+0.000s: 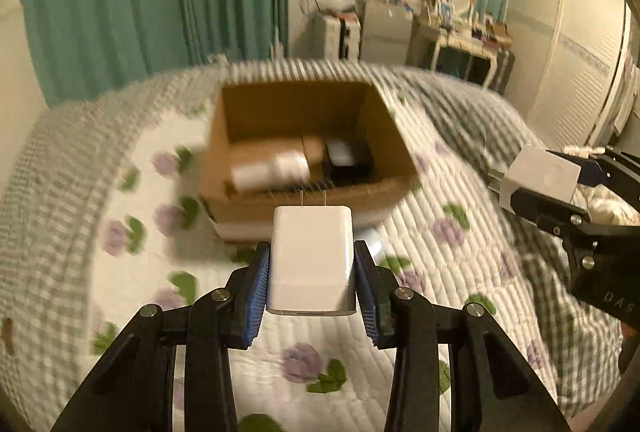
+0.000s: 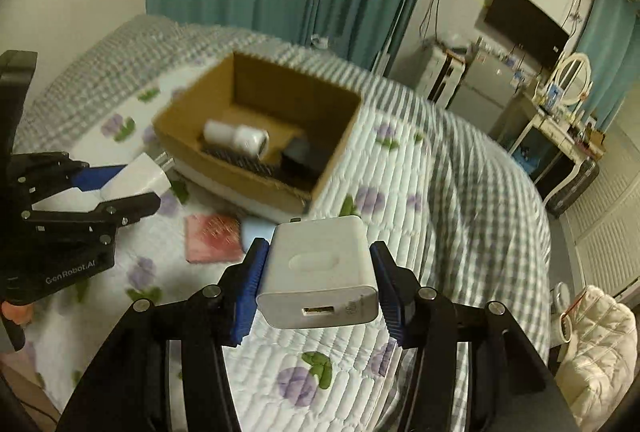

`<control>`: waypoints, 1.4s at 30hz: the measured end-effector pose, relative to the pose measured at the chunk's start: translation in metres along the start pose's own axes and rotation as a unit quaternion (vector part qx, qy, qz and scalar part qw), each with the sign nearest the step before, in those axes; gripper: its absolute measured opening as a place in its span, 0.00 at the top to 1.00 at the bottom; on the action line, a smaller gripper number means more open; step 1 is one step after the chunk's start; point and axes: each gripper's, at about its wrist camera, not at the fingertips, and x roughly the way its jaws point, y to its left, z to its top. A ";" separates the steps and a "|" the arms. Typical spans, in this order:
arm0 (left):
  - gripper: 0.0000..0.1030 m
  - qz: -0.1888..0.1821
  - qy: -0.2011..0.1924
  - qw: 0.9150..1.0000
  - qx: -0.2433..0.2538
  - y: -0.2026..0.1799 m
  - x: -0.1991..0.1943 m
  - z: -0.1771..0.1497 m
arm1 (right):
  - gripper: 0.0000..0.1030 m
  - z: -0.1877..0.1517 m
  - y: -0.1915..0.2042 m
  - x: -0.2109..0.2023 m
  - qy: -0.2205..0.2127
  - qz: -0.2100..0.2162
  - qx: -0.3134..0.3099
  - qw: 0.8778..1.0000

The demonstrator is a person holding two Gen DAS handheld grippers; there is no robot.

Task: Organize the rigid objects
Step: 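Lower both white adapters into the box and open both tools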

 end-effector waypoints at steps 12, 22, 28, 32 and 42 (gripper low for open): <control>0.61 0.004 -0.046 0.999 -0.002 0.045 0.000 0.059 | 0.51 0.095 0.016 -0.027 -0.102 0.006 0.020 0.995; 0.61 0.003 -0.015 1.000 0.007 0.055 0.101 0.094 | 0.51 0.134 -0.002 0.109 -0.067 0.019 0.042 0.997; 0.61 0.009 -0.009 1.000 0.020 0.055 0.161 0.101 | 0.51 0.132 -0.020 0.183 -0.045 0.043 0.067 0.996; 0.61 -0.001 -0.011 1.000 -0.002 0.059 0.178 0.102 | 0.50 0.137 -0.027 0.211 -0.039 0.049 0.043 0.997; 0.35 0.010 -0.028 0.999 0.026 0.044 0.131 0.100 | 0.40 0.140 -0.043 0.185 -0.065 0.052 0.069 0.994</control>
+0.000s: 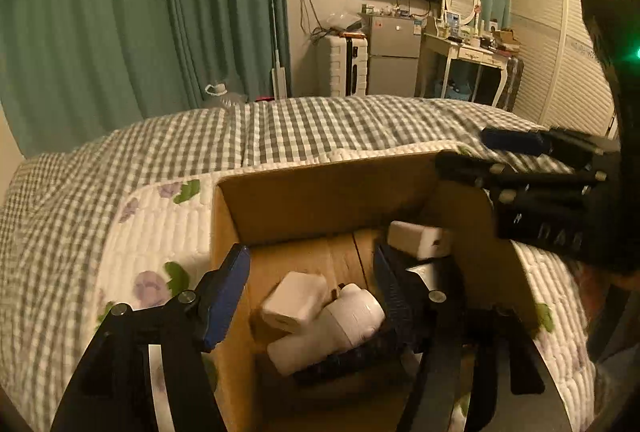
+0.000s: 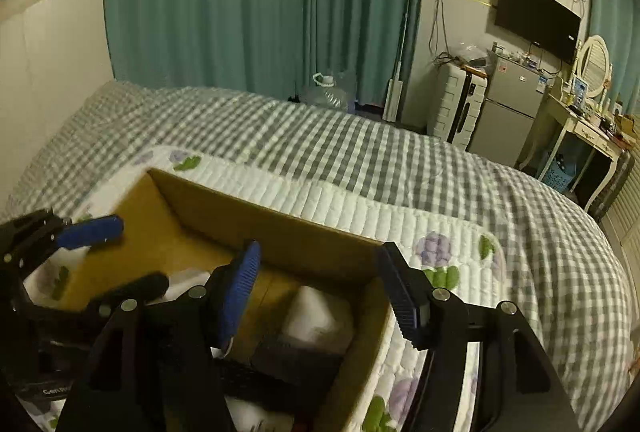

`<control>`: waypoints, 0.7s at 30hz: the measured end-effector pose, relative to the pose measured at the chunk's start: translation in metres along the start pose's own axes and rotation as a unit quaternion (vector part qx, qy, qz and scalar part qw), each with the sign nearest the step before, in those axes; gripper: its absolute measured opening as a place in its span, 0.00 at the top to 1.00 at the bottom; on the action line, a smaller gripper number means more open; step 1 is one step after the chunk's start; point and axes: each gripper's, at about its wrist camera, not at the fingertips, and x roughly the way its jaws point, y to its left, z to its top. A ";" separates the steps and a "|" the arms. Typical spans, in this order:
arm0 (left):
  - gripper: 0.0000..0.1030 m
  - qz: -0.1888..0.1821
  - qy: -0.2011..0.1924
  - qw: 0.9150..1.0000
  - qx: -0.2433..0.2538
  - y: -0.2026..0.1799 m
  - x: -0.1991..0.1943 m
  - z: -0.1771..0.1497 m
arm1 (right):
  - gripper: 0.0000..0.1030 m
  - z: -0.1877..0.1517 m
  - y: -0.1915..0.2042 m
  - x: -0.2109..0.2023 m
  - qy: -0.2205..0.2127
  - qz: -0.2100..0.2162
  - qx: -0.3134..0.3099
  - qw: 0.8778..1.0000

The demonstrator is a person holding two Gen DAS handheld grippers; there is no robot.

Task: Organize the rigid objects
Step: 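Lower both white adapters into the box and open both tools, then lift both open tools out of the box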

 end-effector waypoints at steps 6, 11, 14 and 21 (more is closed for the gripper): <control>0.21 0.002 -0.026 1.000 -0.004 -0.004 -0.080 -0.006 | 0.33 0.007 0.006 -0.085 -0.012 -0.028 -0.026 0.999; 0.12 0.025 -0.056 0.998 -0.006 -0.011 -0.148 -0.019 | 0.16 -0.007 0.015 -0.163 -0.025 -0.047 -0.033 0.998; 0.04 0.037 -0.061 0.997 -0.015 -0.014 -0.177 -0.031 | 0.09 -0.023 0.020 -0.202 -0.029 -0.051 -0.029 0.998; 0.03 0.037 -0.053 0.997 -0.041 -0.023 -0.188 -0.071 | 0.08 -0.073 0.035 -0.241 -0.016 -0.049 -0.027 0.998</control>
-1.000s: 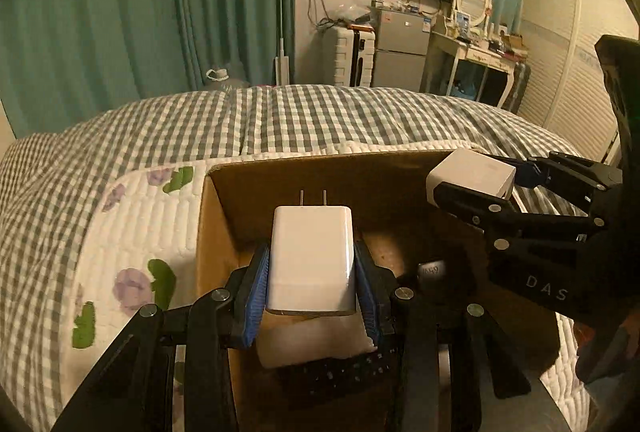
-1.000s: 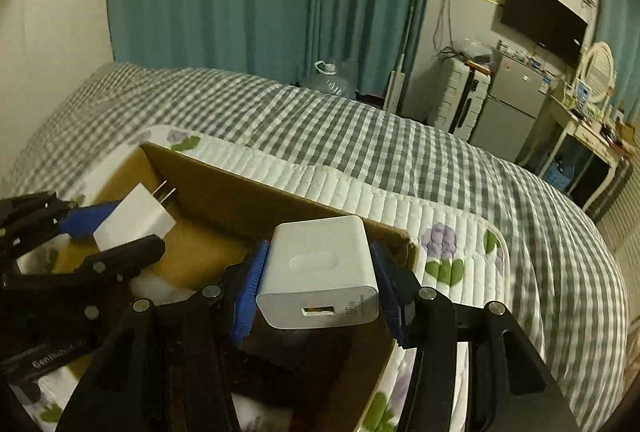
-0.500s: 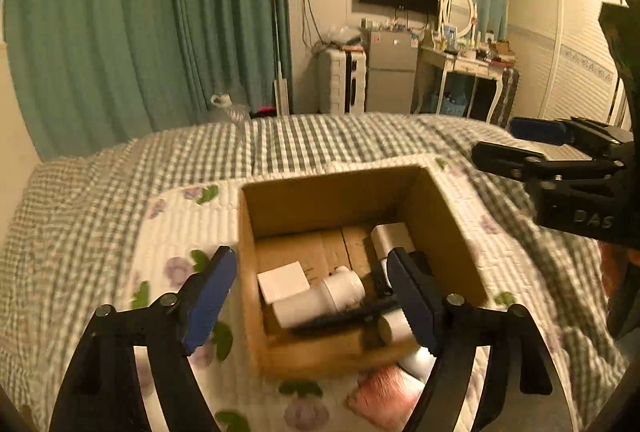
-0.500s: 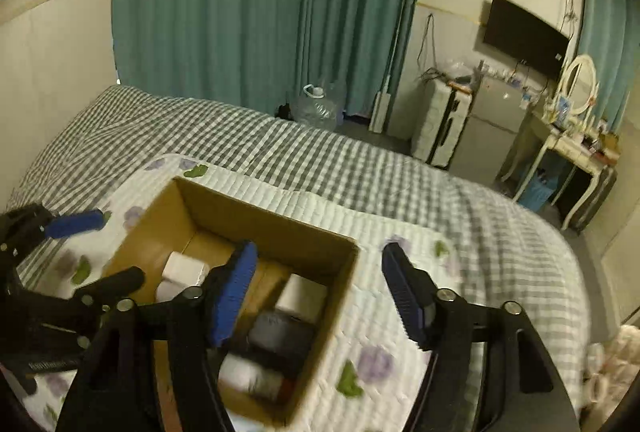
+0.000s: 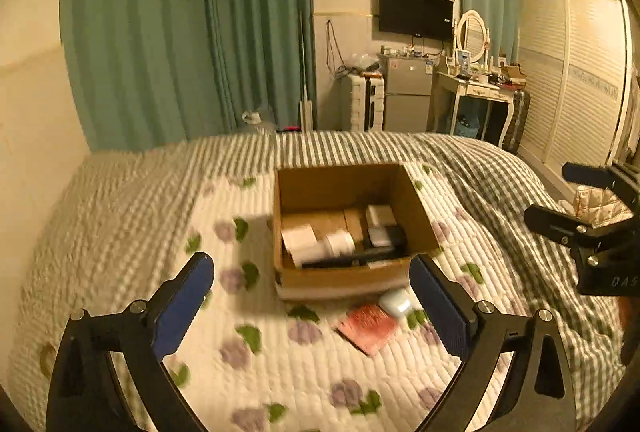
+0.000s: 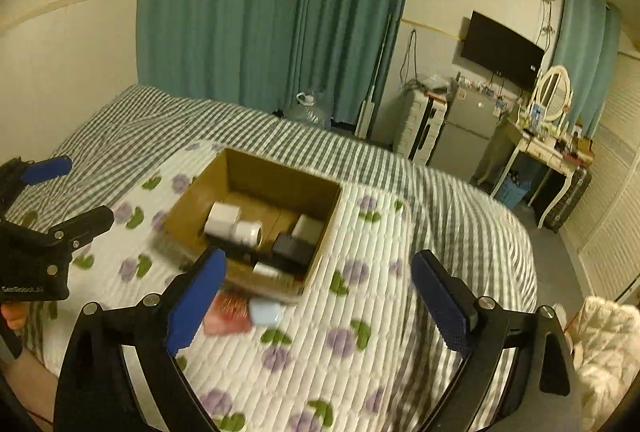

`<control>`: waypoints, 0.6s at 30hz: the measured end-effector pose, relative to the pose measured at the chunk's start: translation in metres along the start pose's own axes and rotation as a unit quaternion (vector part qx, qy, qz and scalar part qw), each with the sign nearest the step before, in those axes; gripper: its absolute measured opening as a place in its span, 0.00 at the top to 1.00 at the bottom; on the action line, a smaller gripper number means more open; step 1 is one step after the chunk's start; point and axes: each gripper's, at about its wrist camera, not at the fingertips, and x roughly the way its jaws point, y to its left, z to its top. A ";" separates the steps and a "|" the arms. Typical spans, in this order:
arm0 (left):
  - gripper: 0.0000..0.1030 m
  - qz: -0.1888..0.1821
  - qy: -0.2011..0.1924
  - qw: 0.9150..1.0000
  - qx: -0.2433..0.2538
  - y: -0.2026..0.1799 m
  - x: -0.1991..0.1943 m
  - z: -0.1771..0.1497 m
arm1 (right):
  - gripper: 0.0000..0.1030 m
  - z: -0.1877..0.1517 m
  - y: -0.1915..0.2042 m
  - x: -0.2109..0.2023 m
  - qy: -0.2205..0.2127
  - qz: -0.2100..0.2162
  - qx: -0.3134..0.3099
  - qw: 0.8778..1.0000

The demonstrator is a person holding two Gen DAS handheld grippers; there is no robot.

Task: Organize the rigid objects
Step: 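Lift both open tools out of the box, then grasp the pink rose card case with the left tool while the right tool grasps the blue earbud case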

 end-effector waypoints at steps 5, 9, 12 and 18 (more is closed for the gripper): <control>0.03 -0.003 0.041 0.999 -0.022 -0.005 0.039 -0.033 | 0.08 -0.030 0.002 0.023 0.023 0.007 -0.003 1.000; 0.03 0.001 0.079 0.997 -0.022 -0.011 0.078 -0.054 | 0.08 -0.055 0.000 0.068 0.060 0.015 -0.015 0.998; 0.03 0.001 0.106 0.994 -0.021 -0.016 0.108 -0.070 | 0.08 -0.073 -0.002 0.101 0.085 0.022 -0.025 0.996; 0.03 0.003 0.166 0.986 0.013 -0.030 0.165 -0.094 | 0.08 -0.093 -0.013 0.161 0.129 0.042 -0.015 0.991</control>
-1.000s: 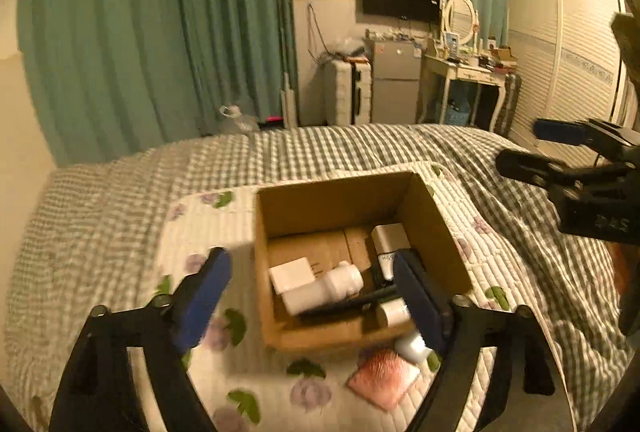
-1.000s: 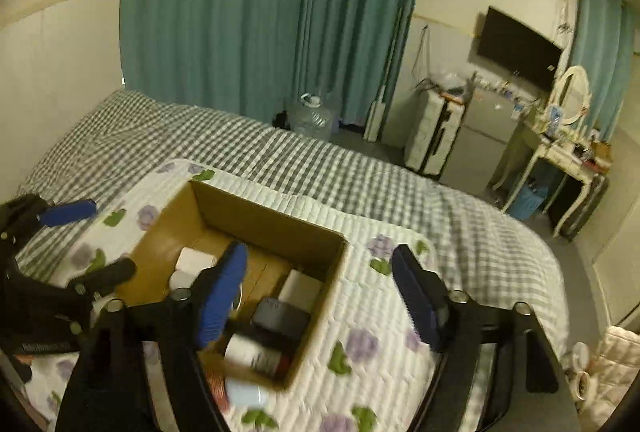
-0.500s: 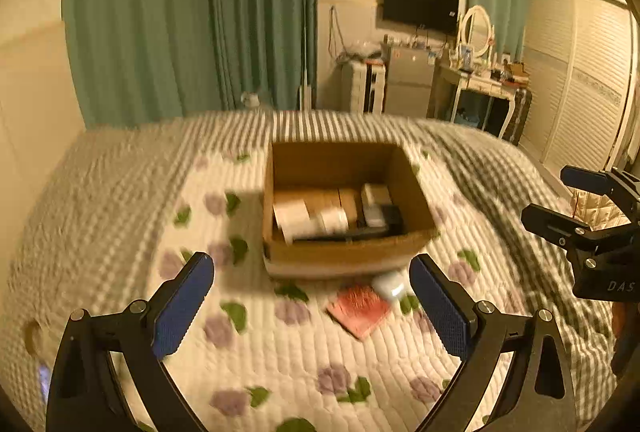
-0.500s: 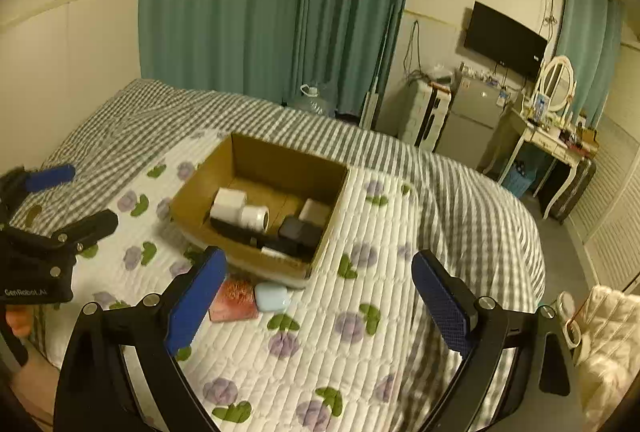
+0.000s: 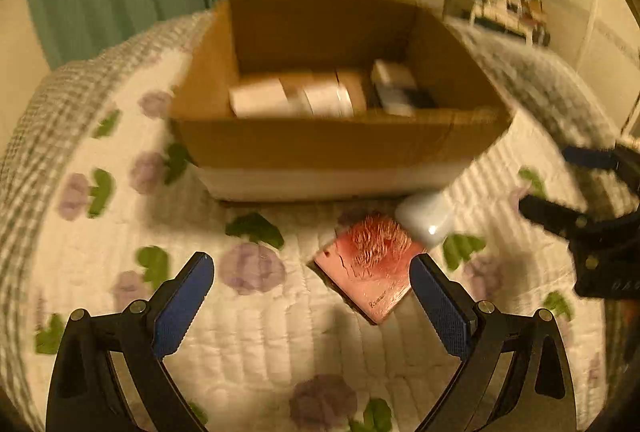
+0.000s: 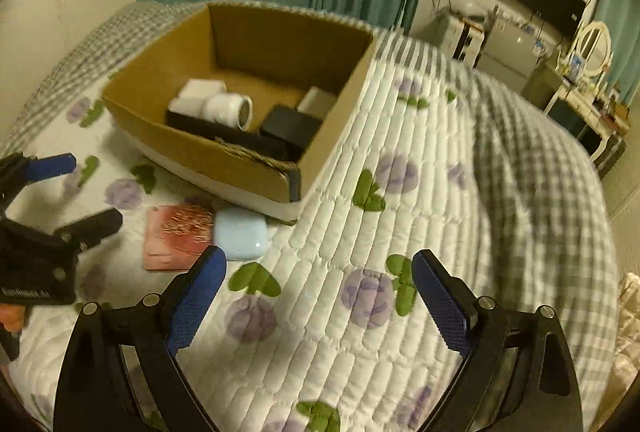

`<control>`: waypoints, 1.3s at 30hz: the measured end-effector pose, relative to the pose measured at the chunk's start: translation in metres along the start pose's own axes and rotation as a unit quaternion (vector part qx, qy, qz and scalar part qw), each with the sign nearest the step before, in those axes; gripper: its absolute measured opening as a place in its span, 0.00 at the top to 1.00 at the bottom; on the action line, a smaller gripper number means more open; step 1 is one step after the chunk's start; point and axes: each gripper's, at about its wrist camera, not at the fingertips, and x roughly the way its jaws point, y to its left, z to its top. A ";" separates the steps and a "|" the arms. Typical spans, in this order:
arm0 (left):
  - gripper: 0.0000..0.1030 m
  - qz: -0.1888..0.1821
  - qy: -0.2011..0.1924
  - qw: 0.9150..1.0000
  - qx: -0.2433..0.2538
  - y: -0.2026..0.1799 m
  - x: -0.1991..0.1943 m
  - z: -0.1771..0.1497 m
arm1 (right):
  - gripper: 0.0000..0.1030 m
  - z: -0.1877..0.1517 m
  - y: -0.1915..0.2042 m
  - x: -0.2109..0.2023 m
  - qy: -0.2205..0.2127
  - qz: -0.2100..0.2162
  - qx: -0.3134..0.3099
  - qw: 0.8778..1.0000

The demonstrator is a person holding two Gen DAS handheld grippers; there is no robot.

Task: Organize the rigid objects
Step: 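Grasp the pink rose card case with the left tool while the right tool grasps the blue earbud case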

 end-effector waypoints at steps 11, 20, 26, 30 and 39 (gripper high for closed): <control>0.03 -0.043 0.092 0.993 0.060 -0.035 0.061 -0.001 | 0.08 -0.004 -0.015 0.054 0.046 0.025 0.020 0.998; 0.28 -0.055 0.071 0.994 0.059 -0.035 0.038 -0.006 | 0.08 -0.001 -0.016 0.043 0.039 0.016 0.028 0.999; 0.29 -0.066 0.054 0.996 0.026 -0.012 0.011 -0.014 | 0.08 0.001 0.001 0.040 0.038 0.023 0.015 0.999; 0.30 -0.066 0.041 0.997 0.014 -0.001 0.003 -0.016 | 0.08 0.002 0.015 0.050 0.040 0.035 0.004 0.999; 0.30 -0.075 0.032 0.997 0.008 0.023 0.008 -0.013 | 0.11 0.004 0.052 0.091 0.060 0.033 -0.043 0.997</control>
